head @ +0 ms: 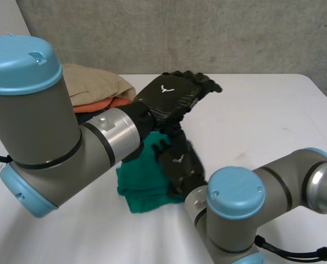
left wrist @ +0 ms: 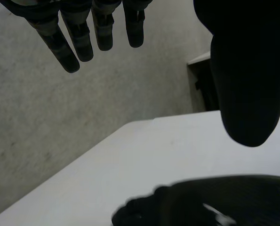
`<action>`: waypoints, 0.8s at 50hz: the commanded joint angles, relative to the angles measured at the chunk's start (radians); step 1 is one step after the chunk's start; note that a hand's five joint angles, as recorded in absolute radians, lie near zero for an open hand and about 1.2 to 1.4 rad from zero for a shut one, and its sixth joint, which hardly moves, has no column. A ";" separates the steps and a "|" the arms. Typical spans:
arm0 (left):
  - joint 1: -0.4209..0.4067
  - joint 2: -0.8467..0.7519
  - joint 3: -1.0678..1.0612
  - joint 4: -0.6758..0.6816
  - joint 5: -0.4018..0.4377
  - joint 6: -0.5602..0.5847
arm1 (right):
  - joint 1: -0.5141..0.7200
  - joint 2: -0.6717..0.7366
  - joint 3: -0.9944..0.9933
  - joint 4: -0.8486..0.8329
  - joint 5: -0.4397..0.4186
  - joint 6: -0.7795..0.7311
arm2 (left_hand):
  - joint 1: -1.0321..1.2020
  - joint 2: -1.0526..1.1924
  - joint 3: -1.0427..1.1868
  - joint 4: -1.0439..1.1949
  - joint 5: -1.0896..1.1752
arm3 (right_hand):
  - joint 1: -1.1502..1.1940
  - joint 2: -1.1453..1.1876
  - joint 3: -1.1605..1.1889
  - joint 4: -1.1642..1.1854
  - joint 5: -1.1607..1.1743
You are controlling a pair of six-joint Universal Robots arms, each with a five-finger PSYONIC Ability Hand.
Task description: Fold the laundry.
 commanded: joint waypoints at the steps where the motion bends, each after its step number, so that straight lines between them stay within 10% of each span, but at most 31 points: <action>1: -0.030 0.022 -0.013 0.029 0.000 -0.011 | -0.042 -0.026 0.017 0.002 0.142 0.184 | -0.042 -0.031 -0.036 -0.028 -0.044 | -0.044 -0.028 -0.028 -0.029 -0.041; 16: -0.021 0.027 -0.024 0.032 -0.001 -0.009 | -0.100 0.006 0.028 0.094 -0.013 0.632 | -0.042 -0.031 -0.036 -0.028 -0.044 | -0.044 -0.028 -0.028 -0.029 -0.041; 27: -0.021 0.030 -0.033 0.032 -0.003 -0.006 | -0.096 0.103 -0.042 0.091 -0.010 0.586 | -0.042 -0.031 -0.036 -0.028 -0.044 | -0.044 -0.028 -0.028 -0.029 -0.041; 32: -0.019 0.030 -0.039 0.032 -0.003 -0.009 | -0.105 0.132 -0.079 0.077 -0.010 0.544 | -0.042 -0.031 -0.036 -0.028 -0.044 | 1.175 1.191 1.190 1.190 1.178; 40: -0.009 0.031 -0.048 0.043 -0.001 -0.004 | -0.209 0.097 -0.085 -0.083 -0.054 0.557 | -0.042 -0.031 -0.036 -0.028 -0.044 | 1.178 1.194 1.193 1.193 1.180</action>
